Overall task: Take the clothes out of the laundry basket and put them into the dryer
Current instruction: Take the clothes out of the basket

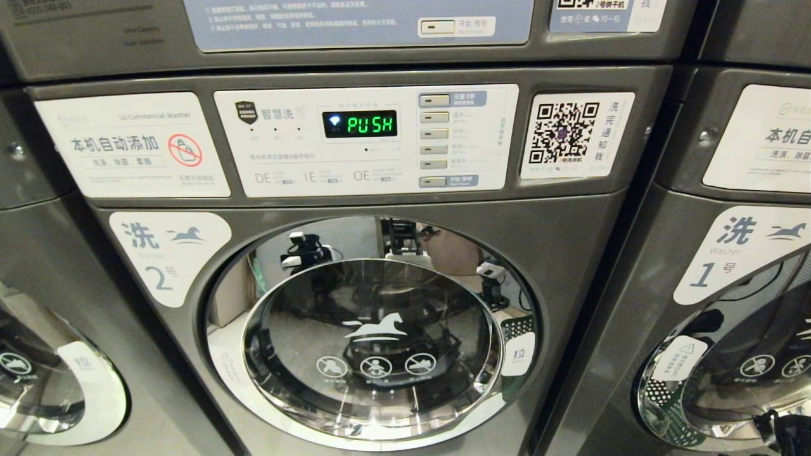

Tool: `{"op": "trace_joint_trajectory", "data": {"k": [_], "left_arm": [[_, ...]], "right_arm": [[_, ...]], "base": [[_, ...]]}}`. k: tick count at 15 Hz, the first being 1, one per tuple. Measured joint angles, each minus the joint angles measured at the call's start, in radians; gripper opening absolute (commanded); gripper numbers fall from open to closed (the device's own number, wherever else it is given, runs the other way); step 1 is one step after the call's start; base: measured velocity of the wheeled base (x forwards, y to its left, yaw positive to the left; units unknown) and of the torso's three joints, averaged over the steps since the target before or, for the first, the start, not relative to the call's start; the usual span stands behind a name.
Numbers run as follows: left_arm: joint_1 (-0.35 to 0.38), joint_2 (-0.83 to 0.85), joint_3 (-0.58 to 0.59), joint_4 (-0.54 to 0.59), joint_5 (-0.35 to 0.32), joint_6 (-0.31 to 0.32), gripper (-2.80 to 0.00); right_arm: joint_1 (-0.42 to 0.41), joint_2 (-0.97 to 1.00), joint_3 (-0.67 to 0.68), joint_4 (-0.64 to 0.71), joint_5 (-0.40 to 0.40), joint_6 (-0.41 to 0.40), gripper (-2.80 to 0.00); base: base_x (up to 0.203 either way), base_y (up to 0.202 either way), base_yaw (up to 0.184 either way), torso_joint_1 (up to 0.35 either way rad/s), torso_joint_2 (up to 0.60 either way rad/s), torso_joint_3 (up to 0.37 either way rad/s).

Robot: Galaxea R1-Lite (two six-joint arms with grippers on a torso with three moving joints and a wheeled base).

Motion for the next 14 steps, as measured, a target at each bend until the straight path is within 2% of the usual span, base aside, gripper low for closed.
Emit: {"op": "trace_joint_trajectory", "data": {"k": [6, 11, 14], "left_arm": [[0.0, 0.0, 0.0, 0.0, 0.0, 0.0, -2.8], [0.0, 0.0, 0.0, 0.0, 0.0, 0.0, -2.8], [0.0, 0.0, 0.0, 0.0, 0.0, 0.0, -2.8]], "right_arm": [[-0.089, 0.163, -0.001, 0.0, 0.051, -0.012, -2.8], [-0.135, 0.374, -0.112, 0.0, 0.064, -0.04, -2.8], [-0.157, 0.422, -0.121, 0.0, 0.085, -0.071, -2.8]], "base": [[0.0, 0.0, 0.0, 0.0, 0.0, 0.0], [0.0, 0.0, 0.0, 0.0, 0.0, 0.0], [0.0, 0.0, 0.0, 0.0, 0.0, 0.0]]}}
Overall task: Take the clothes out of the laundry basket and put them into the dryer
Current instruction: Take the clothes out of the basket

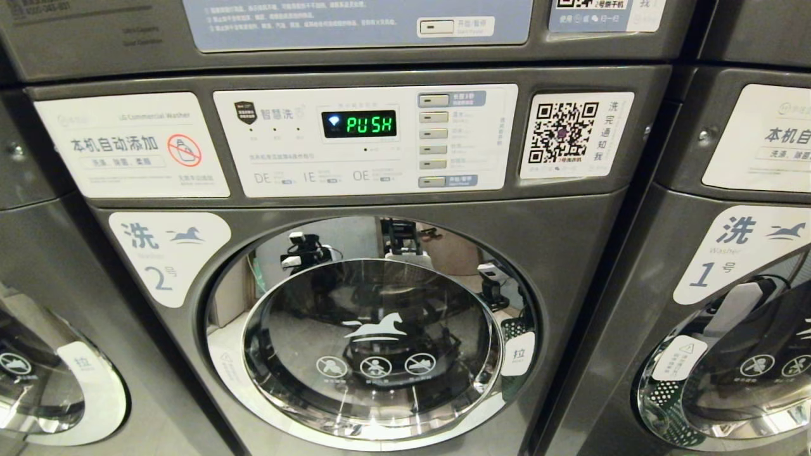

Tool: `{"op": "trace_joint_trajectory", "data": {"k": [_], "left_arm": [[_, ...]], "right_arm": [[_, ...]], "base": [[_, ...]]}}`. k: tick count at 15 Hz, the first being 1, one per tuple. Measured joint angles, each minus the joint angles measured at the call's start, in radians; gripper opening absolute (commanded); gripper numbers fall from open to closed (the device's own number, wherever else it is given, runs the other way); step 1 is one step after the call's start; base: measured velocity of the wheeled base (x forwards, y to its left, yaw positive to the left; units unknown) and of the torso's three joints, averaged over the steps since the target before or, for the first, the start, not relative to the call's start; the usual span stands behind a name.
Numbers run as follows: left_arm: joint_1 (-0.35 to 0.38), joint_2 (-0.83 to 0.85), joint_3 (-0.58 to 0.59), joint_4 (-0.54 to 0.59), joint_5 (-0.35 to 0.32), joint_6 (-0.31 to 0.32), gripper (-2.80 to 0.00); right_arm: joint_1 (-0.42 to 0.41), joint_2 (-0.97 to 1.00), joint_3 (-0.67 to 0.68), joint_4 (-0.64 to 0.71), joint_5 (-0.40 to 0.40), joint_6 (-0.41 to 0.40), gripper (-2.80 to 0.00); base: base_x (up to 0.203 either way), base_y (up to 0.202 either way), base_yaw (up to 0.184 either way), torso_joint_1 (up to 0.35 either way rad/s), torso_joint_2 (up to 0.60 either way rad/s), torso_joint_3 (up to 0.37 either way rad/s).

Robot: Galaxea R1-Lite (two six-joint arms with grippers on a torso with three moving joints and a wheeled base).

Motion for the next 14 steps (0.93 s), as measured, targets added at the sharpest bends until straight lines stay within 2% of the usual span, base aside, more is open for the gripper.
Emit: {"op": "trace_joint_trajectory", "data": {"k": [7, 14], "left_arm": [[0.0, 0.0, 0.0, 0.0, 0.0, 0.0, -2.8], [0.0, 0.0, 0.0, 0.0, 0.0, 0.0, -2.8]], "right_arm": [[-0.014, -0.011, 0.019, 0.001, 0.016, -0.01, -2.8], [-0.027, -0.13, 0.056, 0.001, 0.018, -0.031, -2.8]], "base": [[0.0, 0.0, 0.0, 0.0, 0.0, 0.0], [0.0, 0.0, 0.0, 0.0, 0.0, 0.0]]}}
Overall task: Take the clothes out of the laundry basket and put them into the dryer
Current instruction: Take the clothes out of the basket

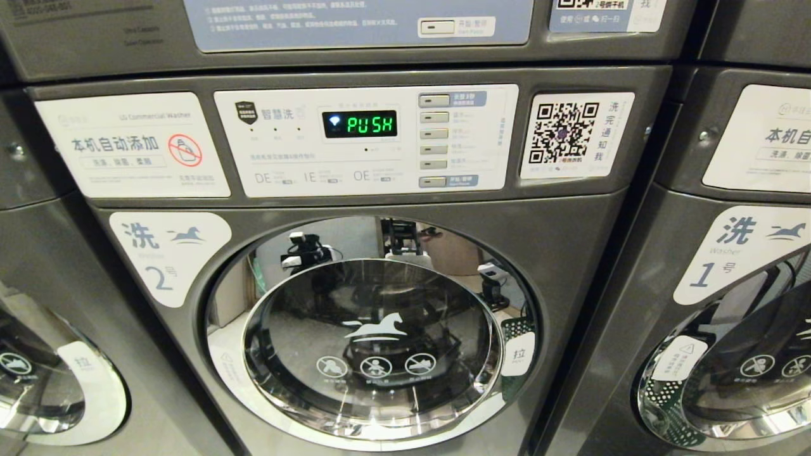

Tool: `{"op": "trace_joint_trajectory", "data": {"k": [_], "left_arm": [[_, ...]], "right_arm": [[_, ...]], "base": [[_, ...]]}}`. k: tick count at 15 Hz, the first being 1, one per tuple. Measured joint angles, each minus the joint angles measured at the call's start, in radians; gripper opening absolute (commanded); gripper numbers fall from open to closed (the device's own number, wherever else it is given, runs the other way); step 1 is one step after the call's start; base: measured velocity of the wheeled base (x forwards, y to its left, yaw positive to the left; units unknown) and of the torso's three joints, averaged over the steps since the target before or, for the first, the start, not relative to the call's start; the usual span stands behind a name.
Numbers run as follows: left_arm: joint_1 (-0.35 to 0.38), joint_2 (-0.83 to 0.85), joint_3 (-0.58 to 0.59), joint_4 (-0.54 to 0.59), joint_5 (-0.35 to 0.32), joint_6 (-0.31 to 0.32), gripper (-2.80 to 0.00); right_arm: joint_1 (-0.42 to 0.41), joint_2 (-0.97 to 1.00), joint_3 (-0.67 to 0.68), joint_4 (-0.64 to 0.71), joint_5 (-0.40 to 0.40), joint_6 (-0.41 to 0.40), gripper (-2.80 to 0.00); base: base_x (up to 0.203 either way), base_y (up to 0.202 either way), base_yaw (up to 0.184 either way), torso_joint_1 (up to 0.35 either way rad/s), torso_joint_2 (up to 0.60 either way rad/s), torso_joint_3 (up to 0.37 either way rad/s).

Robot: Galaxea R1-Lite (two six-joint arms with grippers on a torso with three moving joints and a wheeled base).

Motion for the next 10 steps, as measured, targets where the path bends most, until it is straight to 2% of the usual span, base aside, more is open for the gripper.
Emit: {"op": "trace_joint_trajectory", "data": {"k": [6, 10], "left_arm": [[0.0, 0.0, 0.0, -0.001, 0.0, -0.002, -2.8], [0.0, 0.0, 0.0, -0.001, 0.001, -0.004, -2.8]], "right_arm": [[-0.026, -0.028, 0.01, 0.0, 0.001, 0.001, -2.8], [-0.035, -0.031, -0.007, 0.0, -0.004, 0.001, -2.8]], "base": [[0.0, 0.0, 0.0, 0.0, 0.0, -0.012], [0.0, 0.0, 0.0, 0.003, 0.0, -0.167]]}}
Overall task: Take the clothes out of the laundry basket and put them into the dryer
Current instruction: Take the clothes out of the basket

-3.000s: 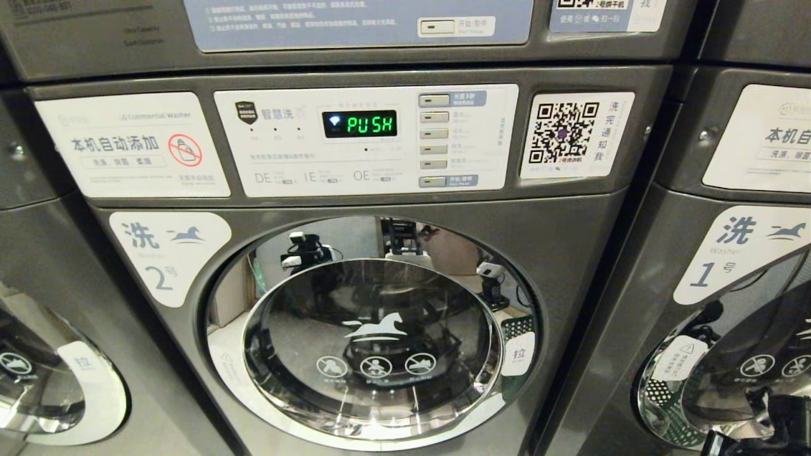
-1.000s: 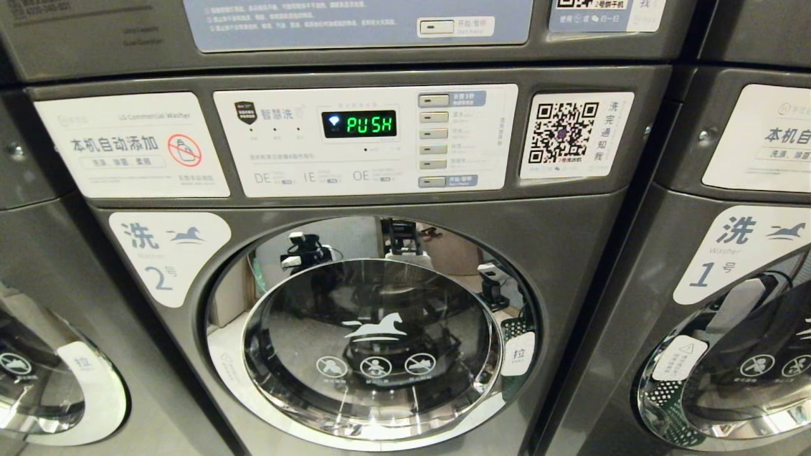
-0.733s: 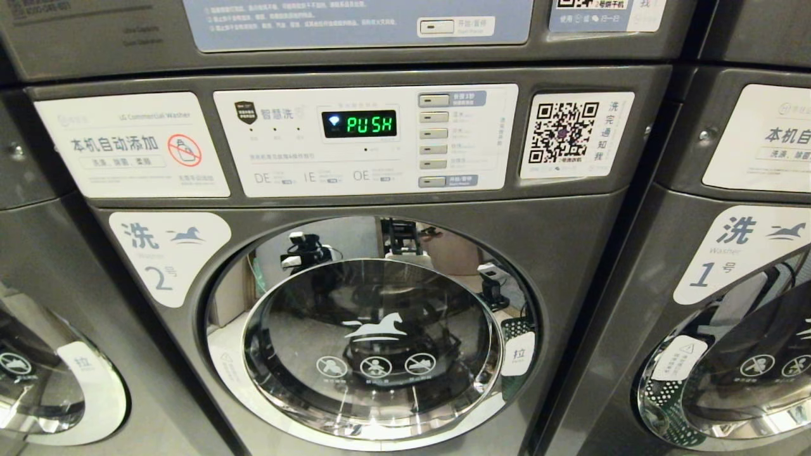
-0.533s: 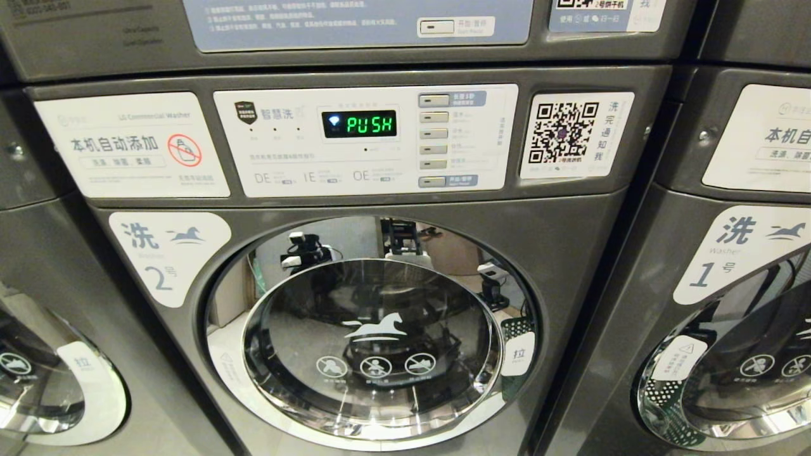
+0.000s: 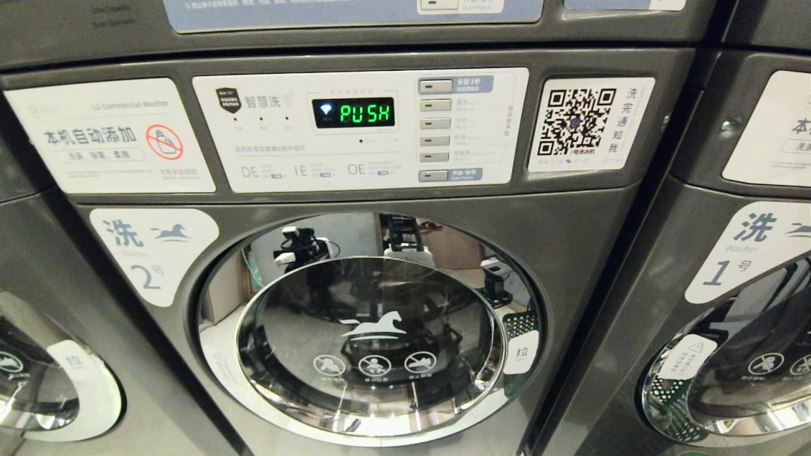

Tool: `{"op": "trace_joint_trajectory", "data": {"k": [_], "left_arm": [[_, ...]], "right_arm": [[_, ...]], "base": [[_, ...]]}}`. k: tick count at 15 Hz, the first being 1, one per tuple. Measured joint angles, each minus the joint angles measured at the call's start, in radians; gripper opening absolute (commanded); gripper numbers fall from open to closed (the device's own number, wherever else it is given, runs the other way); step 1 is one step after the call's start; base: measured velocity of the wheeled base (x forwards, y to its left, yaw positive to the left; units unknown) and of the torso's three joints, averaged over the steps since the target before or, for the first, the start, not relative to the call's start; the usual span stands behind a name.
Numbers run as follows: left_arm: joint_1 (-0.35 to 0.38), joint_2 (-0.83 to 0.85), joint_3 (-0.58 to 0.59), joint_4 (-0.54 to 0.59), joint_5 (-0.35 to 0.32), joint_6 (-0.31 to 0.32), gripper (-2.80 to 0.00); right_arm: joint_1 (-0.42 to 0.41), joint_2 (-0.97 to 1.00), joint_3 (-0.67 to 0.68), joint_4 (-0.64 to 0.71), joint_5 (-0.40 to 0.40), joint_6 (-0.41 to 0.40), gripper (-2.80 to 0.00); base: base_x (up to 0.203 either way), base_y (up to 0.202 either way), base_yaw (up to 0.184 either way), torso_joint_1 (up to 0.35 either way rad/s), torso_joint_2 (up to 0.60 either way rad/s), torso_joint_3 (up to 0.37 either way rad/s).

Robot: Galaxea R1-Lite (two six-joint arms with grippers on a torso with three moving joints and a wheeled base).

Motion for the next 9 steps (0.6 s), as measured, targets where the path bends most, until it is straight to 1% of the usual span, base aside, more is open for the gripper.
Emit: {"op": "trace_joint_trajectory", "data": {"k": [3, 5, 9], "left_arm": [[0.0, 0.0, 0.0, 0.004, -0.001, 0.002, -2.8], [0.0, 0.0, 0.0, 0.007, -0.001, 0.004, -2.8], [0.0, 0.0, 0.0, 0.007, -0.001, 0.004, -2.8]], "right_arm": [[-0.016, -0.002, 0.003, 0.0, -0.012, -0.001, -2.8], [-0.02, 0.004, 0.008, 0.0, -0.037, 0.0, -2.8], [-0.033, 0.043, 0.037, -0.001, -0.042, 0.0, -2.8]], "base": [[0.0, 0.0, 0.0, 0.001, 0.0, -0.192], [0.0, 0.0, 0.0, 0.005, 0.0, -0.194], [0.0, 0.0, 0.0, 0.003, 0.0, -0.196]]}}
